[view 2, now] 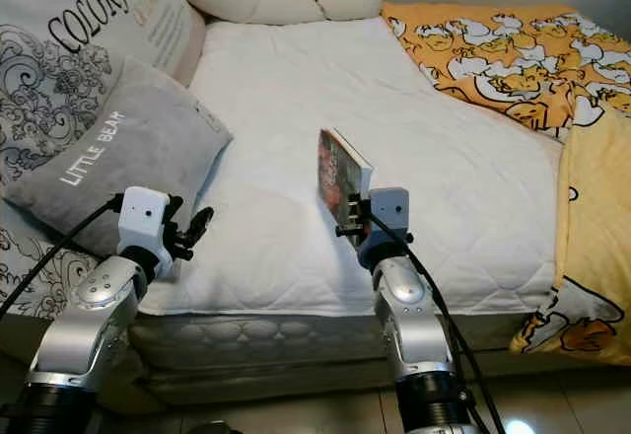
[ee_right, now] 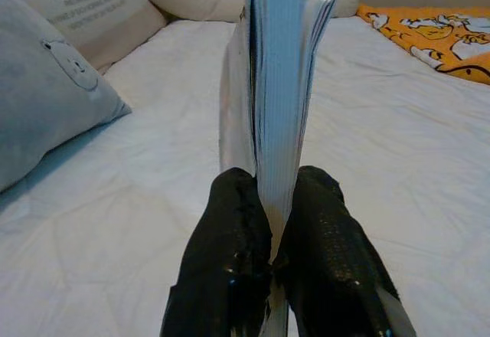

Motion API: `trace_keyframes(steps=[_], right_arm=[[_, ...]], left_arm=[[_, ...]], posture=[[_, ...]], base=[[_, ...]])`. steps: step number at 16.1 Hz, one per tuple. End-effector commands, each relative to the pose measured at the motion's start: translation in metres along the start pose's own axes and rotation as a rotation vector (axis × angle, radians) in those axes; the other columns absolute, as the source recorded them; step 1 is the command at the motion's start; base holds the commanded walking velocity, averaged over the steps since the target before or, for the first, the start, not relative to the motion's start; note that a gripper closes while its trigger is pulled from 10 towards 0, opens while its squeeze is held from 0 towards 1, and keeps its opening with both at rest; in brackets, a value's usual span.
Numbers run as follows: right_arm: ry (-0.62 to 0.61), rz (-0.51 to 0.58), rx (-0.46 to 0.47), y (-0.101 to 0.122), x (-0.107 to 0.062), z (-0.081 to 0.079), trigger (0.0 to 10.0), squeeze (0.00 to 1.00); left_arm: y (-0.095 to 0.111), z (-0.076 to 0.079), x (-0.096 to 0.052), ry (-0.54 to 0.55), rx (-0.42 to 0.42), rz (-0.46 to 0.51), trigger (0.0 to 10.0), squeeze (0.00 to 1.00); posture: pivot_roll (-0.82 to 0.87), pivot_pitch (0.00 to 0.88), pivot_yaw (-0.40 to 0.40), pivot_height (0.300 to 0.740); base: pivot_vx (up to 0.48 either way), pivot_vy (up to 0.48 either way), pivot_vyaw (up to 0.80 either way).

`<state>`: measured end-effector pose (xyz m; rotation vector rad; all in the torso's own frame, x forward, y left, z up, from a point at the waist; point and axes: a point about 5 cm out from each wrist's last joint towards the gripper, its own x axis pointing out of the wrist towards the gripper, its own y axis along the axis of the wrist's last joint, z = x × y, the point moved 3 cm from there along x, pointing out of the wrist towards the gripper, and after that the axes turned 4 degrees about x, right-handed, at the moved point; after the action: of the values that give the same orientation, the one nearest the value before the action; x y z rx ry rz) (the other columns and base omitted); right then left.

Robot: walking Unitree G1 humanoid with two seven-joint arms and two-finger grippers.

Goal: Clean up the room

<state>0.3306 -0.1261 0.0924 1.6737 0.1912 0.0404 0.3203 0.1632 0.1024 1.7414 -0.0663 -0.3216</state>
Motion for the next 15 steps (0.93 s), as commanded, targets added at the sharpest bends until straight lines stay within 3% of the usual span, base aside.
trace_keyframes(steps=[1,4,7,15], right_arm=[[0.007,0.049,0.004,0.0129,0.0004,-0.0013,10.0,0.0],[-0.004,0.047,-0.086,0.0143,0.0011,0.0014,10.0,0.0],[-0.009,0.049,-0.078,0.0151,0.0022,0.0031,10.0,0.0],[-0.004,0.043,-0.046,0.0136,0.0017,0.0027,10.0,0.0]], left_arm=[[-0.0027,-0.0044,0.0013,0.021,-0.011,-0.013,10.0,0.0],[-0.0025,-0.005,0.0026,0.033,-0.017,-0.008,10.0,0.0],[-0.0025,-0.0051,0.0029,0.039,-0.021,-0.005,10.0,0.0],[-0.0036,-0.0042,0.0031,0.045,-0.019,-0.003,10.0,0.0]], posture=[[0.01,0.0,0.01,0.74],[0.0,0.0,0.006,0.74],[0.0,0.0,0.004,0.74],[0.0,0.0,-0.003,0.74]], base=[[0.0,0.0,0.0],[0.082,0.0,0.18],[0.299,0.0,0.8],[0.334,0.0,0.0]])
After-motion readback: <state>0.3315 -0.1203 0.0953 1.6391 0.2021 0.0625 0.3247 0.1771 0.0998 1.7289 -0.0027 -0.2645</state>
